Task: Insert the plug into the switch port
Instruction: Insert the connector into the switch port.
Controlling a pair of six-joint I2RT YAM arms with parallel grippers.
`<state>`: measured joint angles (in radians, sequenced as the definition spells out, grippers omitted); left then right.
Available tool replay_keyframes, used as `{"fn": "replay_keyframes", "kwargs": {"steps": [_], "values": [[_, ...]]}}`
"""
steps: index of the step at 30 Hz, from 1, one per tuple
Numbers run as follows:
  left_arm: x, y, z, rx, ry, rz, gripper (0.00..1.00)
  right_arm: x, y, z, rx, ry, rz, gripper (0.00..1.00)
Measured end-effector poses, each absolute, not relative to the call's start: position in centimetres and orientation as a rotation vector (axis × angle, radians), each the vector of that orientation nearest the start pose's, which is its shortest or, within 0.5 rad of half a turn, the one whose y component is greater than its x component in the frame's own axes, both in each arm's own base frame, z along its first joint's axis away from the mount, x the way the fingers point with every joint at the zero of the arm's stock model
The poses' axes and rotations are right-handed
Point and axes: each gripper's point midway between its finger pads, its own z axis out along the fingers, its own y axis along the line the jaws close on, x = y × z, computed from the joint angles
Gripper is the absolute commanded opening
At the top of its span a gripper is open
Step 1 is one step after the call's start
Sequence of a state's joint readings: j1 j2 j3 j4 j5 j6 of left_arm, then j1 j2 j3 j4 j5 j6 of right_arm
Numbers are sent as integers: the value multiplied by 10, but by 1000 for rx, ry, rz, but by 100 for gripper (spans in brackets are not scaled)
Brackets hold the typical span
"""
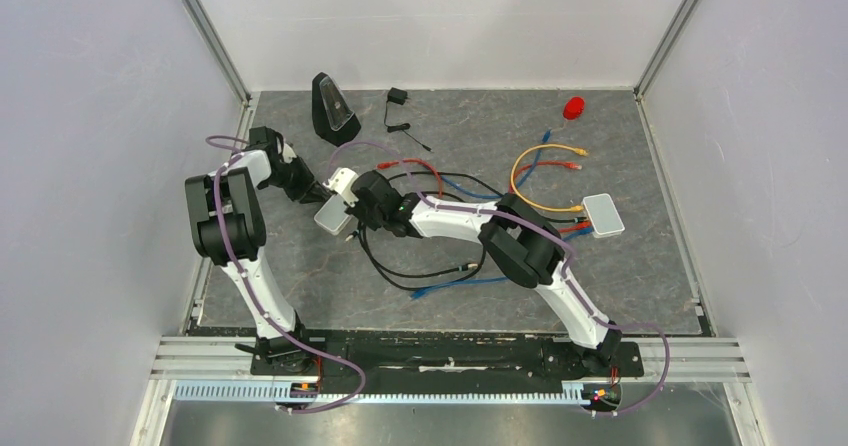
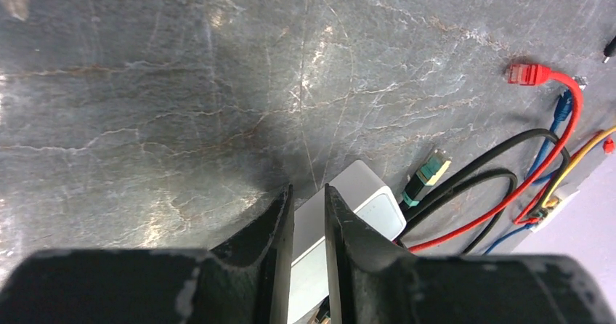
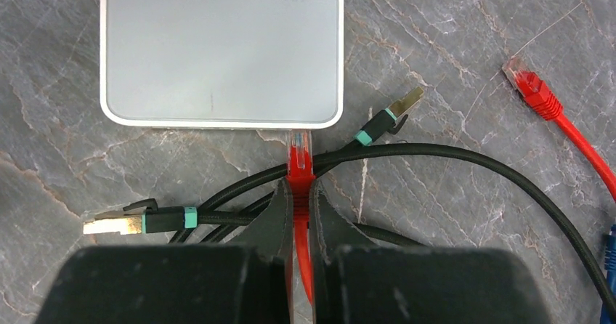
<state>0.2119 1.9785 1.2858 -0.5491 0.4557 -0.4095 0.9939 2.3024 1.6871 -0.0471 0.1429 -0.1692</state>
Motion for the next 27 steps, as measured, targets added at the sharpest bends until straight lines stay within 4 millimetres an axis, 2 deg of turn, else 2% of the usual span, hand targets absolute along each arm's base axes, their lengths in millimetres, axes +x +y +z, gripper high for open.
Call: {"fn": "replay_keyframes", "kwargs": {"steps": [7,27], "values": [[398,-12,21,-744,2681,-723,25,361,489,33,-1170,1943,256,0],[387,-23,18,-746,2675,-847,24,356,480,29,-1228,1991,222,0]]}}
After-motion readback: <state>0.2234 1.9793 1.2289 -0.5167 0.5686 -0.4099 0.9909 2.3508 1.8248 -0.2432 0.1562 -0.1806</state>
